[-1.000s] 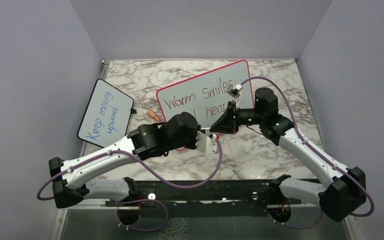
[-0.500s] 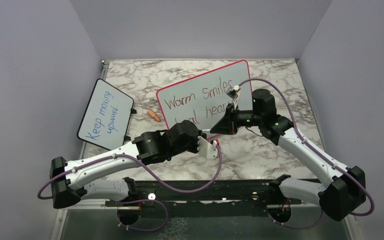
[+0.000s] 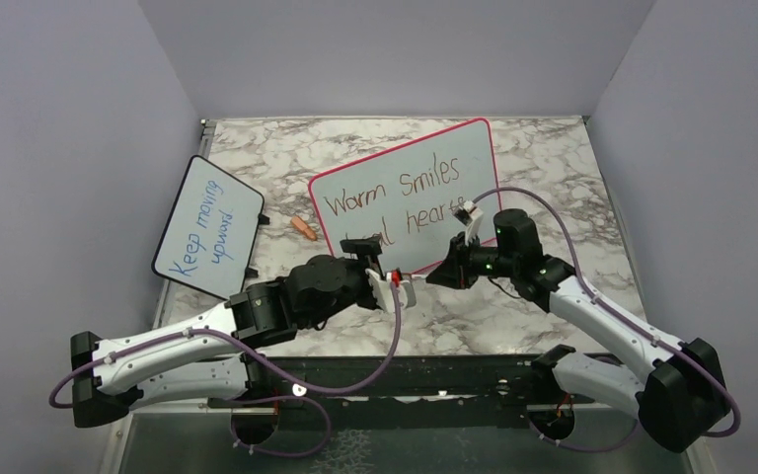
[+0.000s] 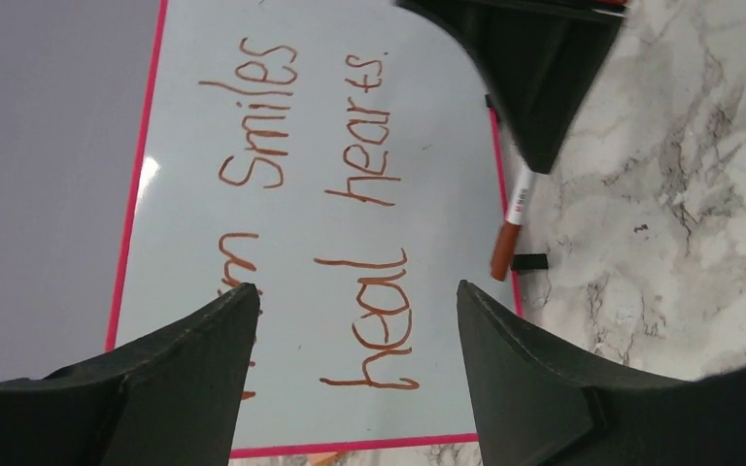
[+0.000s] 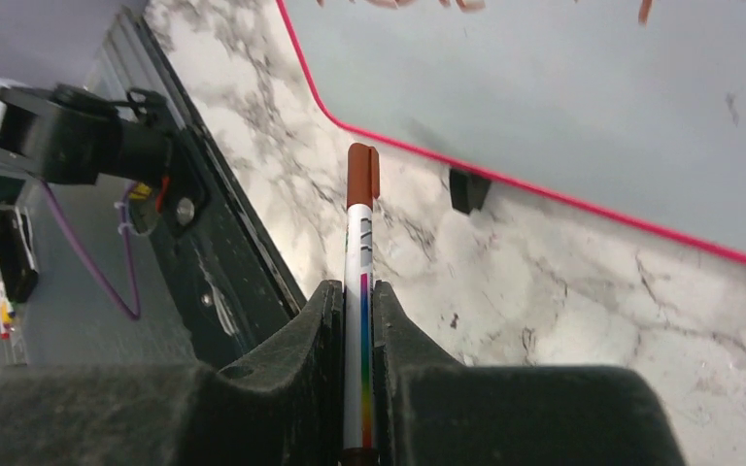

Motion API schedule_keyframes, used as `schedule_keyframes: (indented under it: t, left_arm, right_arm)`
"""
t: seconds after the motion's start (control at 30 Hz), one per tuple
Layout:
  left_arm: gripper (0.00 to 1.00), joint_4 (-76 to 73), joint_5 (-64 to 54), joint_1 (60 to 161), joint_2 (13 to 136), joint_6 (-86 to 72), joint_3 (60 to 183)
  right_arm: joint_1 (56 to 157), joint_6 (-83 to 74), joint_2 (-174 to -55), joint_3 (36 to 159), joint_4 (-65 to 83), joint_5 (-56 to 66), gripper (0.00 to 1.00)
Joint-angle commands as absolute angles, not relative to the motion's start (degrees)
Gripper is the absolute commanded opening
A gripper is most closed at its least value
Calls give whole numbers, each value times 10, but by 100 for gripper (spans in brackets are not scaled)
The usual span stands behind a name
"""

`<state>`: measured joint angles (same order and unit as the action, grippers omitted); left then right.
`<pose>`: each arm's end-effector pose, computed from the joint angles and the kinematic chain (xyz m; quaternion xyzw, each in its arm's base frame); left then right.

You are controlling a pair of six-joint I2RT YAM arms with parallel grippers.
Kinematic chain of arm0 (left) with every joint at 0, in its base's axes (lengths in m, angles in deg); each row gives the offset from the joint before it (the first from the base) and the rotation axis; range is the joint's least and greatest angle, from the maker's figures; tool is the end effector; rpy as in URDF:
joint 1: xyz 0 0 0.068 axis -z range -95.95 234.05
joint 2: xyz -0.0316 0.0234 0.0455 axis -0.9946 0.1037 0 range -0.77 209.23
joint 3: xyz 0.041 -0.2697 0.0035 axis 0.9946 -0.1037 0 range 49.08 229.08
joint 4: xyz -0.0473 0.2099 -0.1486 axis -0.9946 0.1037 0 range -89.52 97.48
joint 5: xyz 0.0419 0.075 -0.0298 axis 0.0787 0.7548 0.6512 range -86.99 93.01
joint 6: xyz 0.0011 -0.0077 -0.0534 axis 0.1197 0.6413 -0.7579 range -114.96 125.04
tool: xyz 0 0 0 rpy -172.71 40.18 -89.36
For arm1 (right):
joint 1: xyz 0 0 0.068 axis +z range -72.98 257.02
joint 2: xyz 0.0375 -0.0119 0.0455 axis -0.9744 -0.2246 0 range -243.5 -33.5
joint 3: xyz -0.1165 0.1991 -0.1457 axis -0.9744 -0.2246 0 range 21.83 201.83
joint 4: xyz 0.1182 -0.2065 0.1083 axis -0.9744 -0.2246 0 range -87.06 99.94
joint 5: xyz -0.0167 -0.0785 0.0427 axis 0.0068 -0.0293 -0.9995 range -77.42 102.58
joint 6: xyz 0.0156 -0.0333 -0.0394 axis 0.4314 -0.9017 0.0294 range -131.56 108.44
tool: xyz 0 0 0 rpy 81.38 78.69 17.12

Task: Write a sentence on the whiteboard
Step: Close the whiteboard marker at the whiteboard stand, then place the whiteboard marker at the center of the board.

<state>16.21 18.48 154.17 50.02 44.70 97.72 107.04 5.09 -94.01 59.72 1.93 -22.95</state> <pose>0.0781 -0.1880 0.3355 0.6098 0.5255 -0.0483 0.5914 0.1870 0.1319 0.2520 -0.2464 0.8041 0.4303 0.3280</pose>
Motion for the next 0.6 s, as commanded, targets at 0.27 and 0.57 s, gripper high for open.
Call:
schedule_keyframes:
  t: [0.27,0.57]
  left_arm:
    - [97,51,222,1346,459,136,1006]
    - [99,30,232,1199,393,16,960]
  right_arm:
    - [1071,93,-954,442,183,-255,1]
    - [1071,116,-993,397,205,-176,4]
